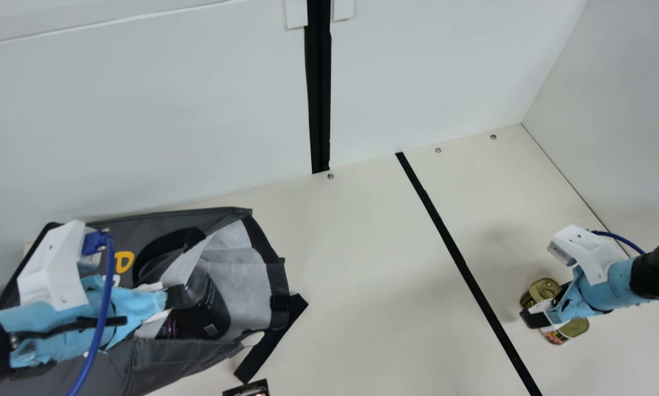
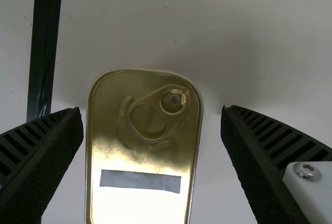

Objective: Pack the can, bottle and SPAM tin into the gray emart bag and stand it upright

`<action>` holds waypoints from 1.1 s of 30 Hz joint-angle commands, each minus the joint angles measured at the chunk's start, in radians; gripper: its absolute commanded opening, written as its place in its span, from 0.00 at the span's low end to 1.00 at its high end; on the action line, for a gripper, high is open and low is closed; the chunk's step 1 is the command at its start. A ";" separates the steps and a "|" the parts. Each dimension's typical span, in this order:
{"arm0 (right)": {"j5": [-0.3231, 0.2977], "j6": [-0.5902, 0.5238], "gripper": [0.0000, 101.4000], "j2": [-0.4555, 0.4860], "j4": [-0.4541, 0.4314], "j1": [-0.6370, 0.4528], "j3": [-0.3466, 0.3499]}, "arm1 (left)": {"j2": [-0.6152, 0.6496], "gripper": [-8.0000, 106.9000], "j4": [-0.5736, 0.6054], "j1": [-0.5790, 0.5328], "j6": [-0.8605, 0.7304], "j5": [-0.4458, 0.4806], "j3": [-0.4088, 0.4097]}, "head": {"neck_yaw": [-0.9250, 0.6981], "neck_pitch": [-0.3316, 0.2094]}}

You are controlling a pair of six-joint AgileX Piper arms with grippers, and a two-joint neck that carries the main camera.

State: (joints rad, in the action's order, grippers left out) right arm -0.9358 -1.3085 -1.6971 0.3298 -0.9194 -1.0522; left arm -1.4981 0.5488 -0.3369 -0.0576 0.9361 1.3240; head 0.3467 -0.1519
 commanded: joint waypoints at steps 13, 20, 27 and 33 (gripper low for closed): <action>0.009 -0.015 0.00 -0.001 0.001 0.022 0.003 | 0.000 0.00 0.000 0.000 0.000 0.000 0.000 | 0.002 -0.023; -0.008 -0.050 0.00 0.021 0.019 0.023 -0.002 | 0.000 0.00 0.000 0.000 0.000 0.000 0.000 | 0.002 -0.023; -0.031 -0.087 0.00 0.050 0.036 0.036 -0.011 | 0.000 0.00 0.000 0.000 0.000 0.000 0.000 | 0.002 -0.023; -0.051 -0.091 0.00 0.085 0.045 0.065 -0.011 | 0.000 0.00 0.000 0.000 0.000 0.000 0.000 | 0.002 -0.023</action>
State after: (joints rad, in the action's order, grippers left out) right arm -0.9857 -1.4021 -1.6154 0.3725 -0.8584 -1.0643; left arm -1.4981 0.5488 -0.3369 -0.0576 0.9361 1.3240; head 0.3482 -0.1519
